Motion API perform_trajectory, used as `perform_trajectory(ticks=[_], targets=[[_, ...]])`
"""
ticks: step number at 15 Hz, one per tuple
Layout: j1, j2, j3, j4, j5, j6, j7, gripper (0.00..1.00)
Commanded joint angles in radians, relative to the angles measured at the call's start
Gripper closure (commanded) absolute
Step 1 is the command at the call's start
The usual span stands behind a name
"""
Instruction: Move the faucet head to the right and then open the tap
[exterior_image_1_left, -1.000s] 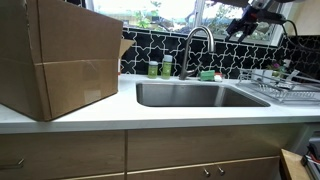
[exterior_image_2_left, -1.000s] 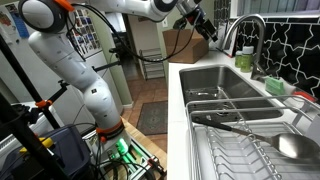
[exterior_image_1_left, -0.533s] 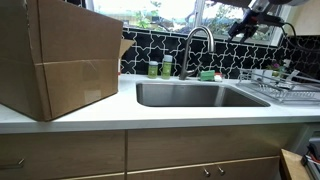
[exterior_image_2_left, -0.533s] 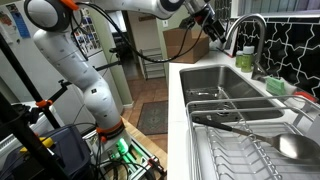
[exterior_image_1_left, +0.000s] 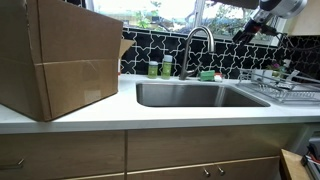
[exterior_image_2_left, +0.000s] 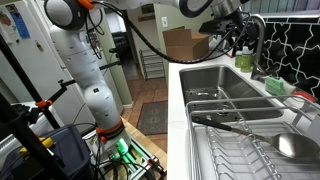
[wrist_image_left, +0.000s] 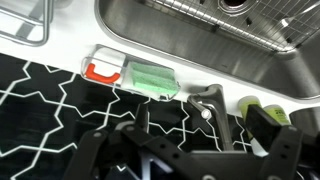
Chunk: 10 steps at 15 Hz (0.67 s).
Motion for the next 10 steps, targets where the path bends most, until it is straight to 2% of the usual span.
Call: perform_trajectory(ticks=[1,3,4,6,10], targets=[[-0.045,0.148,0.012,0.139,0.235,-0.077,-0.269,0.00],[-0.098,0.215,0.043,0.207,0.308,-0.114,-0.316,0.00],[-0.099,0.124,0.079,0.114,0.226,-0.060,-0.244,0.00],[-0.136,0.178,0.102,0.163,0.262,-0.073,-0.275,0.00],[-0.150,0.203,0.111,0.191,0.268,-0.081,-0.279,0.00]])
